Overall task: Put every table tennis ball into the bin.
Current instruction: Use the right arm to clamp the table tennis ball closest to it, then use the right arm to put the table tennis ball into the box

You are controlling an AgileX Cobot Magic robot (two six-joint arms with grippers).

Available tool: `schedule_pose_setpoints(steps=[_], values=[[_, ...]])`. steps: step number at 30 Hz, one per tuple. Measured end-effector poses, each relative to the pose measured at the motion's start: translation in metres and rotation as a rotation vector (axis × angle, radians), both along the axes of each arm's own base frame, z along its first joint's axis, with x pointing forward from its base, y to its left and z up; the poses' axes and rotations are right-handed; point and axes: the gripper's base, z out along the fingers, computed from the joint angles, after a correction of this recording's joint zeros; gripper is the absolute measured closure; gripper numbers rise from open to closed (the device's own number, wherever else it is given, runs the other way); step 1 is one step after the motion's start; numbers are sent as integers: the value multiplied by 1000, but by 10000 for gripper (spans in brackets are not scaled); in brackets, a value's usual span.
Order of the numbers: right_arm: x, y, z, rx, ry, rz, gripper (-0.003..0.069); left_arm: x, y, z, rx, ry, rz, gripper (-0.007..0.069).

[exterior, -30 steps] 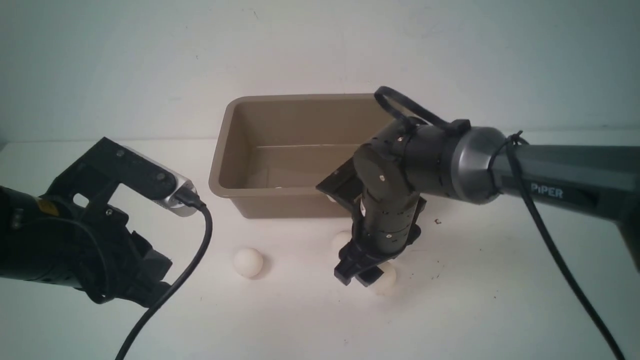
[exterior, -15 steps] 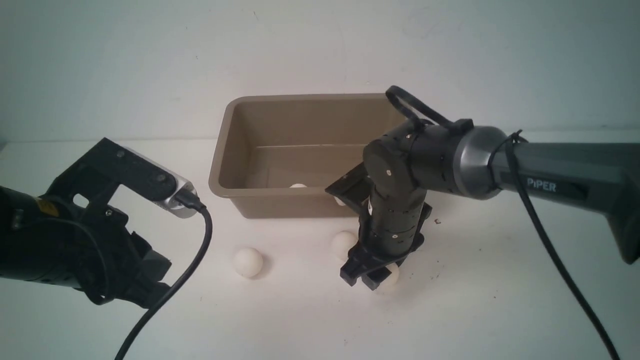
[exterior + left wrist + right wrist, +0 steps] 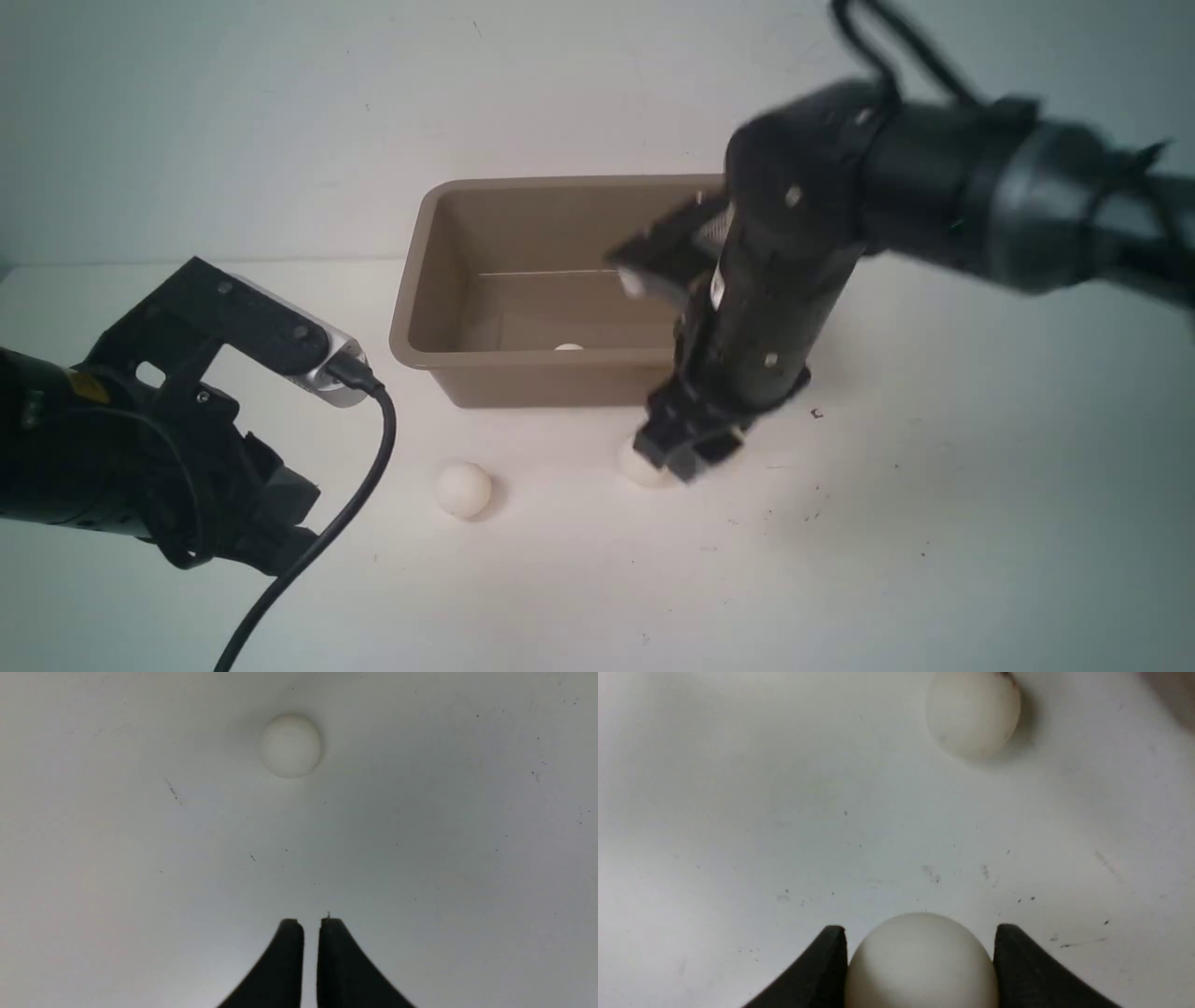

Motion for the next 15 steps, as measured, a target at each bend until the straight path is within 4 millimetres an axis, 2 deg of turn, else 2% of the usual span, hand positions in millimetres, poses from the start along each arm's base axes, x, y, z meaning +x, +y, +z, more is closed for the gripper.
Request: schedule_pose_setpoints(steps=[1, 2, 4, 6, 7, 8, 10, 12, 13, 15], values=[[1, 0, 5, 8, -24, 3, 296, 0, 0, 0, 0, 0, 0, 594], [8, -1, 23, 28, -130, 7, 296, 0, 0, 0, 0, 0, 0, 594], [21, -2, 37, 39, -236, -3, 296, 0, 0, 0, 0, 0, 0, 594], [31, -2, 40, 36, -282, -18, 296, 0, 0, 0, 0, 0, 0, 594], [45, -2, 38, 14, -317, -34, 296, 0, 0, 0, 0, 0, 0, 594], [49, -2, 39, 7, -330, -39, 296, 0, 0, 0, 0, 0, 0, 594], [67, -2, 27, -21, -335, -58, 296, 0, 0, 0, 0, 0, 0, 594], [87, 0, 6, -39, -315, -80, 296, 0, 0, 0, 0, 0, 0, 594], [88, 1, 4, -40, -314, -79, 296, 0, 0, 0, 0, 0, 0, 594], [106, 2, -16, -36, -287, -102, 296, 0, 0, 0, 0, 0, 0, 594]])
